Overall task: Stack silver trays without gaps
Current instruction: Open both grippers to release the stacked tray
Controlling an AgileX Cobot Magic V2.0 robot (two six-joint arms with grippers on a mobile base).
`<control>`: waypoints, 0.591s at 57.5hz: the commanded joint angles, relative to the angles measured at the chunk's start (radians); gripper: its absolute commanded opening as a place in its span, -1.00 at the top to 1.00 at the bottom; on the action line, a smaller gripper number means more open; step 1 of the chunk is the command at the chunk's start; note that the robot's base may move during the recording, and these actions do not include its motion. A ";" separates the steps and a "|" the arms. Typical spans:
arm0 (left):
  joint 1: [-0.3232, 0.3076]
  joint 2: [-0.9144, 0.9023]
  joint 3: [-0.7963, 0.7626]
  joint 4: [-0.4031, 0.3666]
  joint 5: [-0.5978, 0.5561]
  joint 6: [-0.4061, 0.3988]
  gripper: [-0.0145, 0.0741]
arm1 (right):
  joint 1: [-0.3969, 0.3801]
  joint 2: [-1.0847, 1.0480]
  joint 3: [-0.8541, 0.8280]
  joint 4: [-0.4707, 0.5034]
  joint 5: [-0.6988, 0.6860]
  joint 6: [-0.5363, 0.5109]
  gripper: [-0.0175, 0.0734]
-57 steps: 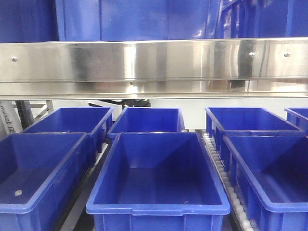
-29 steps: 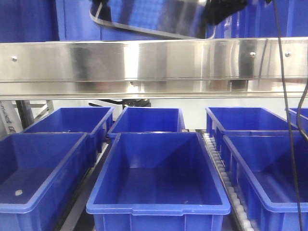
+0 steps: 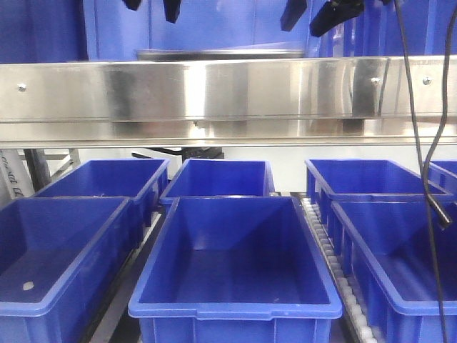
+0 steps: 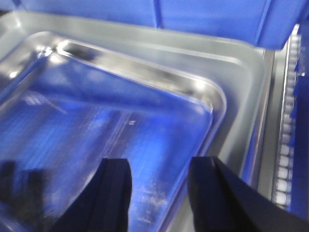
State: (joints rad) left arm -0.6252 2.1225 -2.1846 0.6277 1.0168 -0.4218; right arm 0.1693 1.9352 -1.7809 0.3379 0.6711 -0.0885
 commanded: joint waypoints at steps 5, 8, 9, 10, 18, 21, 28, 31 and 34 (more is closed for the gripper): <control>0.003 -0.032 -0.060 0.016 0.051 -0.008 -0.08 | 0.001 -0.031 -0.076 -0.001 0.048 -0.012 0.18; 0.003 -0.043 -0.088 0.018 0.077 -0.008 -0.07 | 0.001 -0.043 -0.115 -0.005 0.104 -0.012 0.19; 0.003 -0.049 -0.100 0.020 0.088 -0.008 -0.07 | 0.001 -0.046 -0.124 -0.005 0.117 -0.012 0.19; 0.003 -0.054 -0.108 0.022 0.097 -0.008 -0.07 | 0.001 -0.049 -0.139 -0.010 0.137 -0.012 0.19; 0.003 -0.096 -0.181 0.054 0.171 -0.008 0.39 | 0.001 -0.079 -0.230 -0.062 0.231 -0.012 0.27; 0.003 -0.123 -0.191 0.056 0.177 -0.001 0.79 | 0.001 -0.096 -0.254 -0.089 0.263 -0.012 0.47; 0.003 -0.185 -0.190 0.056 0.180 0.001 0.62 | 0.001 -0.147 -0.260 -0.155 0.301 -0.012 0.76; 0.002 -0.215 -0.190 0.056 0.179 0.001 0.62 | 0.001 -0.169 -0.260 -0.172 0.316 -0.012 0.76; -0.001 -0.244 -0.190 0.056 0.174 0.001 0.62 | 0.001 -0.197 -0.260 -0.187 0.325 -0.012 0.78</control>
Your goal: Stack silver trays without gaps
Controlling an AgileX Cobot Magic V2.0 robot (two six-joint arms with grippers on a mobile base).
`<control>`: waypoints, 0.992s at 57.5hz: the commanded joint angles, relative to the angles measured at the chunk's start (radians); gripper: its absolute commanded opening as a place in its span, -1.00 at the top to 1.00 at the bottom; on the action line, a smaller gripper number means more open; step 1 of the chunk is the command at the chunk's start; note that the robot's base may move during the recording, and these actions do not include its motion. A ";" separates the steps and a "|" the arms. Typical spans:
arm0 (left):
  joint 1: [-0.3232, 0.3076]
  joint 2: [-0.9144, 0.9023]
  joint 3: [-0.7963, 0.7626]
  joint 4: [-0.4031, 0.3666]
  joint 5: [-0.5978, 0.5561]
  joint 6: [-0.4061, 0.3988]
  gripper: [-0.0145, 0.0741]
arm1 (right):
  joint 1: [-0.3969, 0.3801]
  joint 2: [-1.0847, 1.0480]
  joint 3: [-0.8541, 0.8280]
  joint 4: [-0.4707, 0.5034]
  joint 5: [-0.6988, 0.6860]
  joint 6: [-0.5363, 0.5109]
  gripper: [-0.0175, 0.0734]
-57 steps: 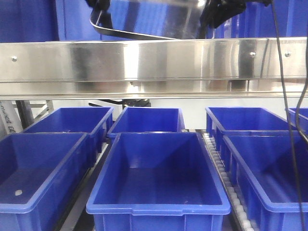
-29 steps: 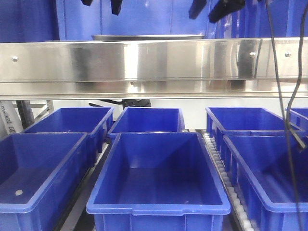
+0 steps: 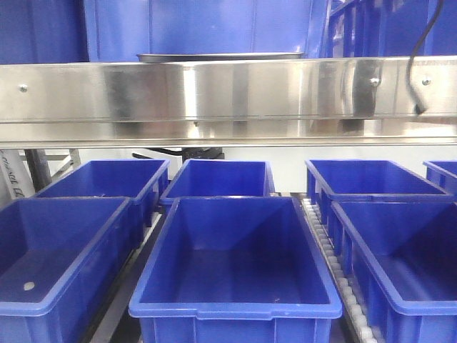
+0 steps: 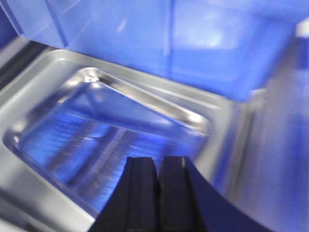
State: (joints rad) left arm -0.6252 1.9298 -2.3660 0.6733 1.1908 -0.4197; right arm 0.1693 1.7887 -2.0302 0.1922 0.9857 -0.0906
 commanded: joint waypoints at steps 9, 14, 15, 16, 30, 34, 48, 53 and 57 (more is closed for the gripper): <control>-0.025 -0.154 -0.009 0.013 -0.057 0.050 0.62 | 0.001 -0.144 -0.008 -0.043 0.016 -0.010 0.78; -0.047 -0.207 -0.009 0.013 -0.079 0.072 0.62 | 0.001 -0.206 -0.003 -0.043 0.008 -0.017 0.78; -0.052 -0.218 -0.009 0.013 -0.079 0.080 0.62 | 0.001 -0.222 0.004 -0.043 0.002 -0.017 0.78; -0.054 -0.229 -0.009 0.013 -0.079 0.082 0.62 | 0.001 -0.238 0.009 -0.043 0.000 -0.017 0.78; -0.091 -0.416 0.137 0.013 -0.210 0.087 0.62 | 0.001 -0.489 0.218 -0.043 -0.109 -0.047 0.78; -0.097 -0.505 0.245 0.009 -0.253 0.087 0.62 | 0.001 -0.583 0.319 -0.043 -0.163 -0.059 0.78; -0.097 -0.927 0.822 -0.064 -0.525 0.087 0.62 | 0.001 -0.952 0.708 -0.043 -0.362 -0.059 0.78; -0.097 -1.091 1.012 -0.105 -0.591 0.087 0.62 | 0.001 -1.097 0.837 -0.041 -0.394 -0.059 0.78; -0.097 -1.224 1.161 -0.121 -0.602 0.087 0.62 | 0.001 -1.199 0.924 -0.037 -0.390 -0.059 0.78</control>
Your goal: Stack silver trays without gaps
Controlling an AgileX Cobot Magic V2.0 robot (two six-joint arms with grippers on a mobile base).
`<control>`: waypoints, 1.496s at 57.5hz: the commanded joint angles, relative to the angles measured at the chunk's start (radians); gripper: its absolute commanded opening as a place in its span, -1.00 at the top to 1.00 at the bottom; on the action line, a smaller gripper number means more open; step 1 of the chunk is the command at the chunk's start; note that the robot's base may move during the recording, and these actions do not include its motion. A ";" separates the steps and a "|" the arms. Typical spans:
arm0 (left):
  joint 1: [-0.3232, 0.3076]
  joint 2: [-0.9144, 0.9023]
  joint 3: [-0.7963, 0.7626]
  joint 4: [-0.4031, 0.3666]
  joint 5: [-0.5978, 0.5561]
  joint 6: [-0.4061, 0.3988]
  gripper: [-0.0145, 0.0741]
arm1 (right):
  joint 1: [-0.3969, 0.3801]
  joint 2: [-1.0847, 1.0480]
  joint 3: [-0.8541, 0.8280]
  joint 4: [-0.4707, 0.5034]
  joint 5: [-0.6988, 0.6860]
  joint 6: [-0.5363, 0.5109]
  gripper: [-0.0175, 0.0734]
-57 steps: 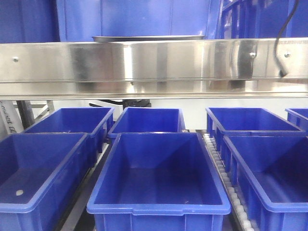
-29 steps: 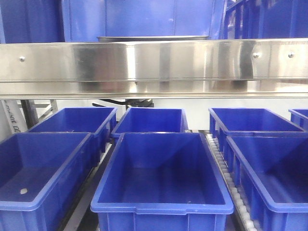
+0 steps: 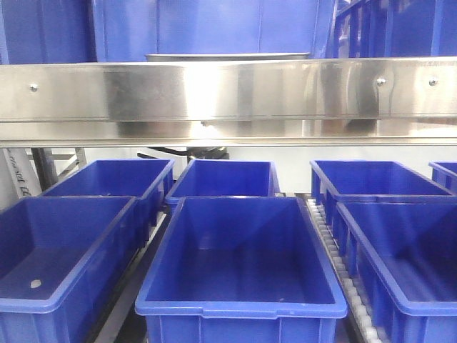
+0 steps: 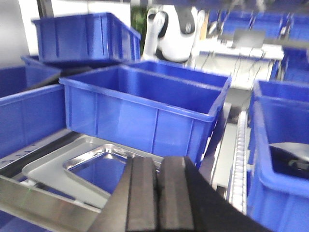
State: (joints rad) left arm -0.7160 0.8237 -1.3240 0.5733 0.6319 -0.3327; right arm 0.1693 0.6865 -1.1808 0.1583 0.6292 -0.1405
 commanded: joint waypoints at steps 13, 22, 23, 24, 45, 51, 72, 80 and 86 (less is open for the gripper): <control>-0.006 -0.435 0.436 -0.071 -0.028 0.000 0.62 | 0.001 -0.370 0.305 0.006 -0.031 -0.009 0.78; -0.006 -0.595 0.550 -0.077 0.001 0.000 0.62 | 0.001 -0.484 0.419 0.057 -0.004 -0.009 0.78; -0.006 -0.611 0.556 -0.079 0.007 0.000 0.62 | 0.001 -0.492 0.426 0.065 -0.002 -0.009 0.78; -0.006 -0.626 0.561 -0.079 0.013 0.000 0.62 | 0.001 -0.497 0.435 0.078 0.001 -0.009 0.78; -0.006 -0.772 0.567 -0.078 0.090 0.000 0.62 | 0.001 -0.518 0.454 0.107 0.004 -0.009 0.78; -0.006 -0.772 0.567 -0.076 0.090 0.000 0.62 | 0.001 -0.518 0.454 0.107 0.004 -0.009 0.78; -0.006 -0.772 0.567 -0.076 0.090 0.000 0.62 | 0.001 -0.518 0.454 0.107 0.004 -0.009 0.78; -0.006 -0.772 0.567 -0.074 0.088 0.000 0.62 | -0.018 -0.518 0.454 0.089 -0.009 -0.009 0.78; -0.006 -0.772 0.567 -0.074 0.086 0.000 0.62 | -0.069 -0.518 0.454 0.060 -0.083 -0.009 0.78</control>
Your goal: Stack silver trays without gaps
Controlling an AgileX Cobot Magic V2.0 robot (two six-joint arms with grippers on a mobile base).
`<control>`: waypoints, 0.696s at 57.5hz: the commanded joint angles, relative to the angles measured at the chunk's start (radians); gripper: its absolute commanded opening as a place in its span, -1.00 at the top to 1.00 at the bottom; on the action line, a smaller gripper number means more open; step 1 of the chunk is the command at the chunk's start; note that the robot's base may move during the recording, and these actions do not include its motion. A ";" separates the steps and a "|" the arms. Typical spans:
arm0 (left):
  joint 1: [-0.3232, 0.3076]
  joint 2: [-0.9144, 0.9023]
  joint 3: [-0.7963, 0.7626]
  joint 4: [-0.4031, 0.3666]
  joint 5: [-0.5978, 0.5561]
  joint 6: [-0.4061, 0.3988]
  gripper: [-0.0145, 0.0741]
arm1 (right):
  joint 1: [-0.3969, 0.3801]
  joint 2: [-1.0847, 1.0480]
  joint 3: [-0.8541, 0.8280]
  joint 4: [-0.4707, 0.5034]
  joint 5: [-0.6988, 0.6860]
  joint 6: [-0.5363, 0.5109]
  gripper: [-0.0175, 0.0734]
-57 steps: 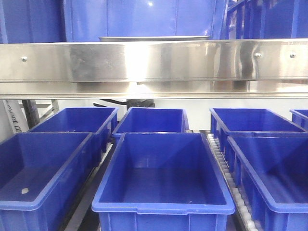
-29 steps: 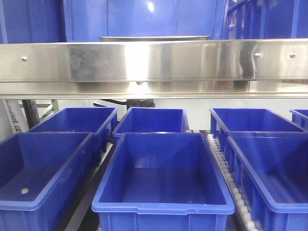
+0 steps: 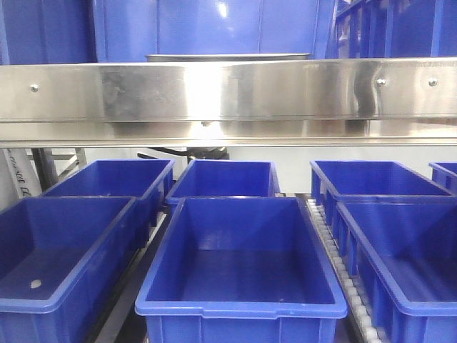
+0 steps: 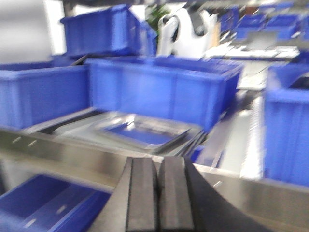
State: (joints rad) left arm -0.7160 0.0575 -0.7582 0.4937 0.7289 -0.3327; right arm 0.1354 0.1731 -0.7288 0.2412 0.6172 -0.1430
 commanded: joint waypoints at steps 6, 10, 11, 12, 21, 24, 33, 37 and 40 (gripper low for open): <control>-0.006 -0.006 0.001 0.005 -0.011 0.000 0.62 | -0.132 -0.004 0.004 -0.025 -0.138 -0.006 0.78; -0.006 -0.006 0.001 0.005 -0.011 0.000 0.62 | -0.197 -0.004 0.008 -0.031 -0.161 -0.006 0.78; -0.006 -0.006 0.001 0.005 -0.011 0.000 0.62 | -0.215 -0.004 0.011 -0.033 -0.167 -0.006 0.78; -0.006 -0.006 0.001 0.005 -0.011 0.000 0.62 | -0.233 -0.004 0.016 -0.036 -0.178 -0.006 0.78; -0.006 -0.006 0.001 0.005 -0.011 0.000 0.62 | -0.325 -0.004 0.109 -0.037 -0.298 -0.006 0.78; -0.006 -0.006 0.001 0.005 -0.011 0.000 0.62 | -0.326 -0.006 0.155 -0.037 -0.342 -0.006 0.78; -0.006 -0.006 0.001 0.005 -0.011 0.000 0.62 | -0.326 -0.035 0.350 -0.037 -0.448 -0.006 0.78; -0.006 -0.006 0.001 0.005 -0.011 0.000 0.62 | -0.326 -0.076 0.431 -0.037 -0.484 -0.006 0.78; -0.006 -0.006 0.001 0.005 -0.011 0.000 0.62 | -0.326 -0.119 0.494 -0.037 -0.515 -0.006 0.78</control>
State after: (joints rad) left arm -0.7160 0.0575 -0.7566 0.4937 0.7289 -0.3327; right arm -0.1842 0.1016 -0.2980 0.2105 0.1742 -0.1430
